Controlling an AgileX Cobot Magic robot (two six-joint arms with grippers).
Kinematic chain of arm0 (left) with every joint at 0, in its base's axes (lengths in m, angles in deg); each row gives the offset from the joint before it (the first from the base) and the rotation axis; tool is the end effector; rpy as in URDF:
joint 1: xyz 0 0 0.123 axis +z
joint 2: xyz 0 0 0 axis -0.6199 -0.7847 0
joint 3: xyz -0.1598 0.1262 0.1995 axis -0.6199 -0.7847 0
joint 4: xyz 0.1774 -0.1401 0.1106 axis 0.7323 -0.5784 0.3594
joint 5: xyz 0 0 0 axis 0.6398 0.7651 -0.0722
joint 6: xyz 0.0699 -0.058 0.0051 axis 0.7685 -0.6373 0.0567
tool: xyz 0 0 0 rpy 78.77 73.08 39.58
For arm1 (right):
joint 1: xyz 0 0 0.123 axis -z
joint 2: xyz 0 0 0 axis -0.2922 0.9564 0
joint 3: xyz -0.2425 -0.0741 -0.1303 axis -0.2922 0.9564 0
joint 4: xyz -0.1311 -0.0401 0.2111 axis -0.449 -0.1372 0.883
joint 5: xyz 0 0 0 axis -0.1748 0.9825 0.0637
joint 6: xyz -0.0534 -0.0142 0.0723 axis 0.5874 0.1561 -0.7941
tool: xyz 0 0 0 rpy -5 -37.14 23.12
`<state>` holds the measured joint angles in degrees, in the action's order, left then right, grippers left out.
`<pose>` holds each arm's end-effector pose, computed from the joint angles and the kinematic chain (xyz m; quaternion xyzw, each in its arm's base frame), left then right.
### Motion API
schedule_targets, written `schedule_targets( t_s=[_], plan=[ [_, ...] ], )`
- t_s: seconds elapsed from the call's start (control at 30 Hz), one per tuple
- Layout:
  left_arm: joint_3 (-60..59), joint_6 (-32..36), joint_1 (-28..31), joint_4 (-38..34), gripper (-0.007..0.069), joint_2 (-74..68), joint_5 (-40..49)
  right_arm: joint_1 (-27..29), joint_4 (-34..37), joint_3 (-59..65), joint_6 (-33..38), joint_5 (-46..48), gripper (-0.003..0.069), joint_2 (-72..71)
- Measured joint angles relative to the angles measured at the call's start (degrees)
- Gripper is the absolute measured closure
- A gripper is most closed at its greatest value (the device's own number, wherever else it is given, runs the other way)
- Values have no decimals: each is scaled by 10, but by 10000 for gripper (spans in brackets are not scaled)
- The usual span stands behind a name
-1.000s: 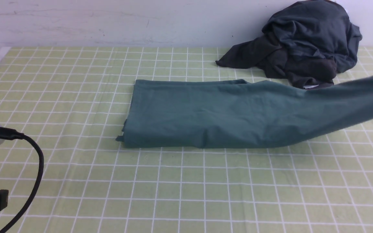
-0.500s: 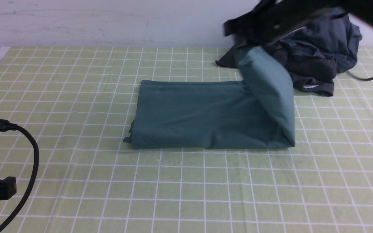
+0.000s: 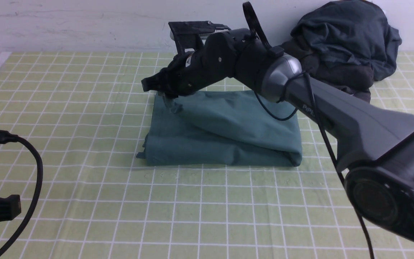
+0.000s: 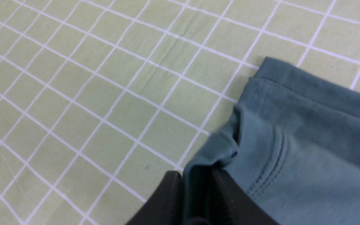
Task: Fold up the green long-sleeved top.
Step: Use the right arm to drag the right edge of the fabric to the left and folds it over the left edge
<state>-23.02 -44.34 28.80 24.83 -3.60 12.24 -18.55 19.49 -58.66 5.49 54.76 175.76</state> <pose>0.1359 -0.0066 0.2822 -0.0123 0.8807 0.0148 0.4732 0.4470 0.3353 0.2352 -0.1885 0.8982 0.2282 0.3251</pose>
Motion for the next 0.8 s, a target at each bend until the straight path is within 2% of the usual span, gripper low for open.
schedule_targets(
  t_s=[0.03,0.1,0.2,0.23,0.3,0.4,0.53,0.57,0.6,0.7,0.8],
  plan=[
    [0,0,0,0,627,0,0,0,0,-10,0,6,455,5],
    [0,0,0,-1,627,0,0,0,0,-15,0,10,414,7],
    [0,0,0,-4,627,0,0,0,-1,-20,3,25,295,7],
    [0,0,0,-6,627,0,0,0,-1,-19,8,34,270,7],
    [0,0,0,-13,627,0,0,0,-1,-20,17,54,265,10],
    [0,0,0,-23,627,0,0,-3,1,-22,21,60,313,24],
    [0,6,0,-31,627,27,0,-13,4,-23,31,53,521,77],
    [0,6,0,-31,627,27,0,-13,4,-23,32,53,531,77],
    [-3,18,0,-28,627,64,-4,-16,4,-26,48,56,610,89],
    [-22,35,0,-25,627,125,-19,-17,-9,-53,75,91,659,80],
    [-46,47,0,-23,627,183,-41,-17,-26,-79,86,130,669,50]
  ],
)
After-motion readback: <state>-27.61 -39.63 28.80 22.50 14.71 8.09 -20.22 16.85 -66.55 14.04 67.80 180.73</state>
